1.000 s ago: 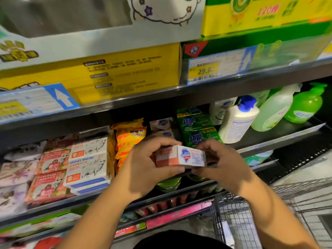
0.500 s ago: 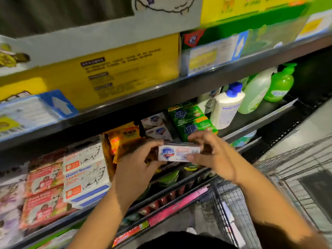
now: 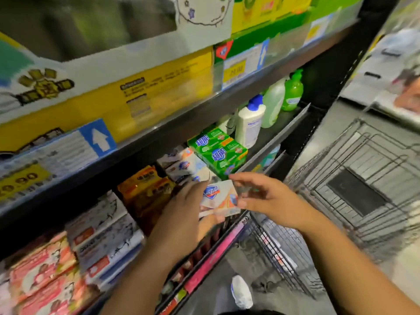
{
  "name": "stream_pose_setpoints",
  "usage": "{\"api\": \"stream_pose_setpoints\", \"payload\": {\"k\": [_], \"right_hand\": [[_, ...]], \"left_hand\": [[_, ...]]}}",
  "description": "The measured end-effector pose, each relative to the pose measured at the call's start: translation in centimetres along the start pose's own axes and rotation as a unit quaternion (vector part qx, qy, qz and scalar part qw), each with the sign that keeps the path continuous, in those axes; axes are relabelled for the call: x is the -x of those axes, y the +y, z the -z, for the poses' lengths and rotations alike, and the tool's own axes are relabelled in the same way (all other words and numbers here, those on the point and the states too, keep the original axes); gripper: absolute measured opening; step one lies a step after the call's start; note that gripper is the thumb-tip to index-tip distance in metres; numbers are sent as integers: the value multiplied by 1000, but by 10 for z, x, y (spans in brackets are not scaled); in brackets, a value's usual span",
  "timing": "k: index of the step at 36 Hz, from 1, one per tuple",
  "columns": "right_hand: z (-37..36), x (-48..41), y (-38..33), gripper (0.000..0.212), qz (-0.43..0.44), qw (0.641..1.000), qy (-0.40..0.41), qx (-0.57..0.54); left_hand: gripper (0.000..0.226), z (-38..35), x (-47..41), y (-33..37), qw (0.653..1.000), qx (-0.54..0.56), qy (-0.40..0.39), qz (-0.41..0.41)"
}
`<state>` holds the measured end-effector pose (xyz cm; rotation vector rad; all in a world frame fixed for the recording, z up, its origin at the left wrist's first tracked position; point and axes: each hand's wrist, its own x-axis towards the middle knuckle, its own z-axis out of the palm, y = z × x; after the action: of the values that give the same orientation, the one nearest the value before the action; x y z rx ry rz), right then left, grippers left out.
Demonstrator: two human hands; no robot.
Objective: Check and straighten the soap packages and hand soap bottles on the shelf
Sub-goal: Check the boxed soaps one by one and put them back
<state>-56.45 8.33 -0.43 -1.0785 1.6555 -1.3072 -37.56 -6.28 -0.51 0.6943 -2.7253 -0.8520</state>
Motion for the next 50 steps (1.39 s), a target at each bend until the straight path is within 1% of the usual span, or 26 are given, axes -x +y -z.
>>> {"api": "stream_pose_setpoints", "payload": {"k": [2,3,4,5,6,8,11,14,16,19,21,23,25,30,35,37,39,43,48,50], "right_hand": [[13,12,19,49,-61,996,23,60],[22,19,32,48,-97,990,35,100],[31,28,48,47,-133,980,44,139],[40,38,66,46,-174,967,49,180],[48,50,84,46,-215,950,49,221],[63,75,124,48,-286,914,43,284],[78,115,180,51,-384,868,42,312],[85,148,226,46,-437,850,62,287],[82,160,249,43,-450,851,67,262],[70,166,282,42,-448,861,60,231],[62,166,308,45,-441,861,54,247],[55,166,329,49,-437,856,45,272],[54,164,343,55,-436,847,44,302],[59,156,359,62,-438,836,57,325],[46,159,379,67,-426,829,86,353],[42,161,383,72,-417,827,94,365],[38,162,386,76,-413,825,101,371],[39,160,384,73,-407,825,110,377],[39,159,386,80,-415,817,114,383],[39,159,387,81,-421,812,119,386]], "left_hand": [[67,-18,0,-3,1000,-3,4,-5],[63,-29,0,-3,1000,20,0,-1],[59,-40,-1,1,998,68,-10,4],[57,-52,-3,4,995,95,-18,2],[55,-63,-6,8,995,99,-22,-14],[49,-84,-17,18,994,83,-38,-61],[48,-120,-38,35,987,111,-106,-54],[54,-164,-65,43,980,76,-174,-60],[57,-195,-86,46,973,37,-217,-65],[55,-242,-115,52,958,5,-280,-68],[55,-277,-133,55,950,-27,-298,-84],[55,-311,-147,58,938,-98,-312,-113],[54,-342,-161,58,929,-143,-321,-111],[53,-411,-191,49,921,-127,-358,-87],[54,-479,-211,22,889,-152,-417,-113],[55,-498,-217,14,878,-160,-434,-120],[55,-514,-221,7,873,-164,-443,-120],[54,-539,-224,-7,873,-175,-441,-112],[62,-561,-225,-16,861,-200,-455,-111],[61,-568,-228,-18,860,-204,-456,-107]]}}
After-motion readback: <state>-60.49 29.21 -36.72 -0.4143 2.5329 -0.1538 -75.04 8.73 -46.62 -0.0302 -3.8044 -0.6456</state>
